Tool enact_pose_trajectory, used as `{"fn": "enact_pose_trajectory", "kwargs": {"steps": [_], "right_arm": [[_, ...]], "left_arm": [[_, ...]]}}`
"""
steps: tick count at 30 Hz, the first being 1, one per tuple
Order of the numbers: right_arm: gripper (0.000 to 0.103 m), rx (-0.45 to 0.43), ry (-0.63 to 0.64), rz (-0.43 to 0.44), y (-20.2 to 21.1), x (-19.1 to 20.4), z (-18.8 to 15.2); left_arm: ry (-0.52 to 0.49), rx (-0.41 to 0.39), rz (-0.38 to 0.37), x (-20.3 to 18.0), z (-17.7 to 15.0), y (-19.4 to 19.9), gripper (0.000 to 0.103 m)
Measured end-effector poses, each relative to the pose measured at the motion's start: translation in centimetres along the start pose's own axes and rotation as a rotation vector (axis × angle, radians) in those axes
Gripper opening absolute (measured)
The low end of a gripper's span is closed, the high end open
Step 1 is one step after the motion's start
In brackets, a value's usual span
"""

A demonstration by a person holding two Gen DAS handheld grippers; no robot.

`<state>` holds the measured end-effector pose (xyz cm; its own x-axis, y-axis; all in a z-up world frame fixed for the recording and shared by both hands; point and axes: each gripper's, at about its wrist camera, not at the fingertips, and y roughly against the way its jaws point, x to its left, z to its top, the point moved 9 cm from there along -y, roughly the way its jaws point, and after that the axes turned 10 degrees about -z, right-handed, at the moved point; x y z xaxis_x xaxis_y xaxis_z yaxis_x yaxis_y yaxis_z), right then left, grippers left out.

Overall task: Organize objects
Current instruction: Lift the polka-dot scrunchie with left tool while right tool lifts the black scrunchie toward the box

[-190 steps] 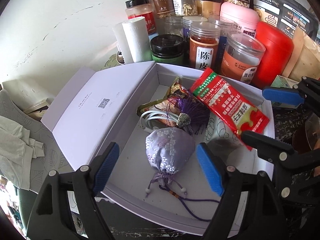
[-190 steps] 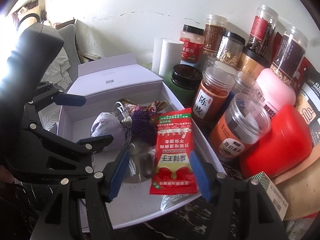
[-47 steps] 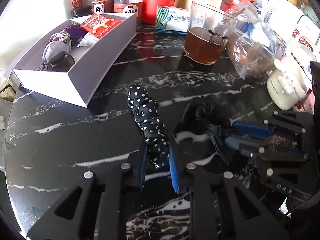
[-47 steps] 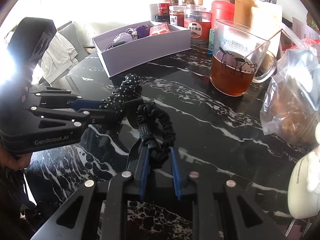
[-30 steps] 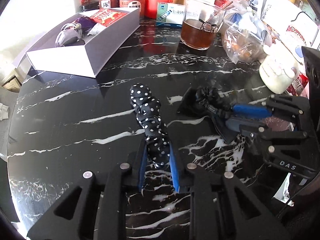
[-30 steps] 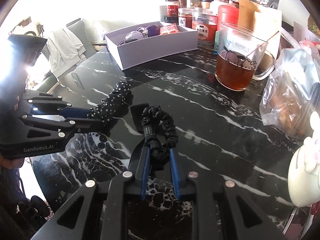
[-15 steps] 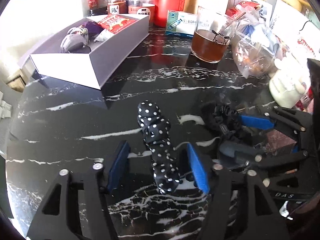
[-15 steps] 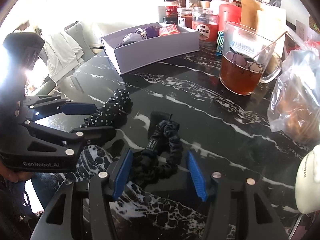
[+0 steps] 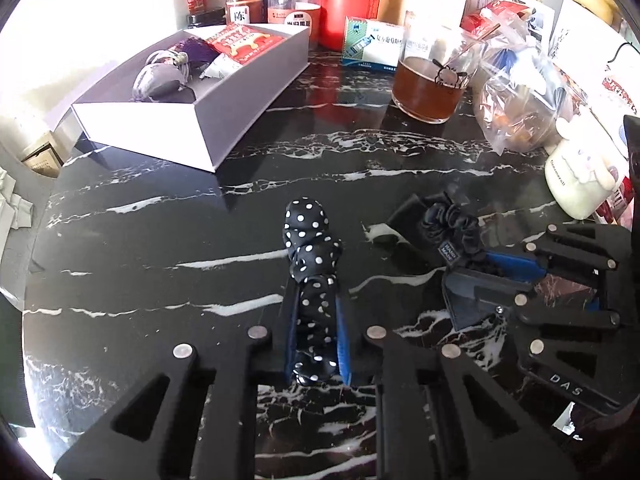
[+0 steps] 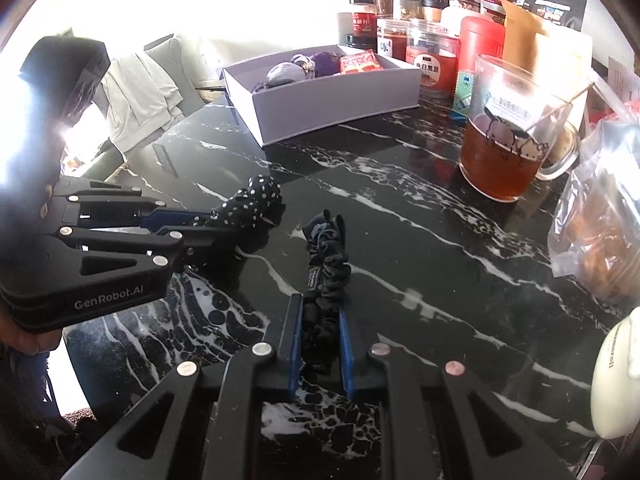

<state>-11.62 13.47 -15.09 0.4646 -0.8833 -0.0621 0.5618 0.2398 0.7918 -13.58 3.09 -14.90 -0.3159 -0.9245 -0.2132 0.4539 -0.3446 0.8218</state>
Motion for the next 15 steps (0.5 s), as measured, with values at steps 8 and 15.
{"fn": "enact_pose_trajectory", "kwargs": {"steps": [8,15], "right_arm": [[0.015,-0.069,0.068,0.029,2.4,2.2,2.2],[0.015,-0.100,0.123,0.077,3.8,5.2,3.0]], "left_arm": [[0.020,-0.053,0.048,0.7,-0.3,4.1,0.015],[0.059,-0.097,0.121,2.4,-1.7,8.5,0.015]]}}
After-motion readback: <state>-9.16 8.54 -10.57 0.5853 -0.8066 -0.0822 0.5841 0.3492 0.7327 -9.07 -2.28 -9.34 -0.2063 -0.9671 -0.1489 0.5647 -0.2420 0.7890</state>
